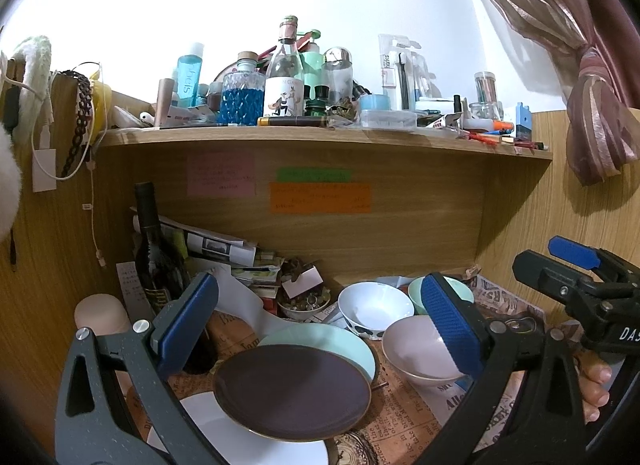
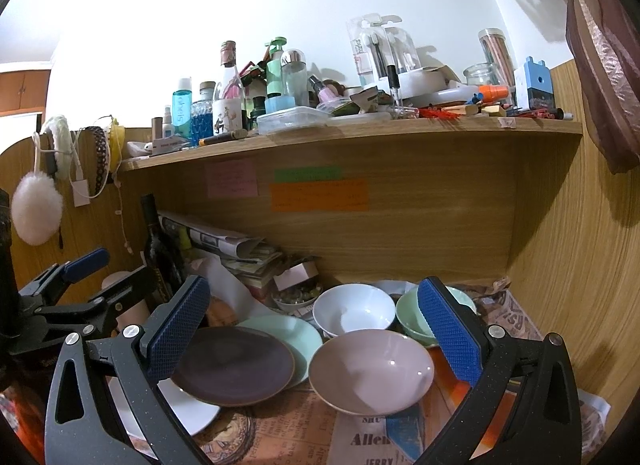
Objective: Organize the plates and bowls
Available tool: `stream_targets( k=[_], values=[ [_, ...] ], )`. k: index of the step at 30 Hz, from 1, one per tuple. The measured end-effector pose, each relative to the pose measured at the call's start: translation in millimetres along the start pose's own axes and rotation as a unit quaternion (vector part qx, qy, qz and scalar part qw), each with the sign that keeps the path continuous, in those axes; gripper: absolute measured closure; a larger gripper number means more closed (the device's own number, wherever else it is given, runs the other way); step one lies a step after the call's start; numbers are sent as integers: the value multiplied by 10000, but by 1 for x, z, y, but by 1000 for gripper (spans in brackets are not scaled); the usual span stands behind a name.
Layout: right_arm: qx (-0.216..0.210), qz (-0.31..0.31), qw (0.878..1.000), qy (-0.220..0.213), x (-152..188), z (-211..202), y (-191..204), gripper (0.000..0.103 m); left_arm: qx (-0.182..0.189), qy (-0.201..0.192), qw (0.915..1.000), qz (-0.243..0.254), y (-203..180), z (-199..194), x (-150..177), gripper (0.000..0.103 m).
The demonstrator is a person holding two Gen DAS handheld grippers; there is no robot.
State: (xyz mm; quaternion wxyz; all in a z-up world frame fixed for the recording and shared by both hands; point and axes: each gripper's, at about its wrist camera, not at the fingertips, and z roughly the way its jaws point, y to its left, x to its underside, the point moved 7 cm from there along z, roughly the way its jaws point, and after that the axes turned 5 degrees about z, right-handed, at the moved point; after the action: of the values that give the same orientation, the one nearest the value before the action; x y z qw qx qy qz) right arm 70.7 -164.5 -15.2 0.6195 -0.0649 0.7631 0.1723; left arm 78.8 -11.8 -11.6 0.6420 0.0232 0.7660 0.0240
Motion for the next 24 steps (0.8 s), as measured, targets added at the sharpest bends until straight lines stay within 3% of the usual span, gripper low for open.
stream_targets(
  k=[11, 24],
  values=[
    [-54, 97, 9998, 182, 10, 13, 0, 0, 53, 99, 9999, 4, 0, 6, 6, 0],
    [-317, 197, 9911, 1282, 69, 64, 10, 0, 365, 970, 9945, 121, 16, 36, 54, 0]
  ],
)
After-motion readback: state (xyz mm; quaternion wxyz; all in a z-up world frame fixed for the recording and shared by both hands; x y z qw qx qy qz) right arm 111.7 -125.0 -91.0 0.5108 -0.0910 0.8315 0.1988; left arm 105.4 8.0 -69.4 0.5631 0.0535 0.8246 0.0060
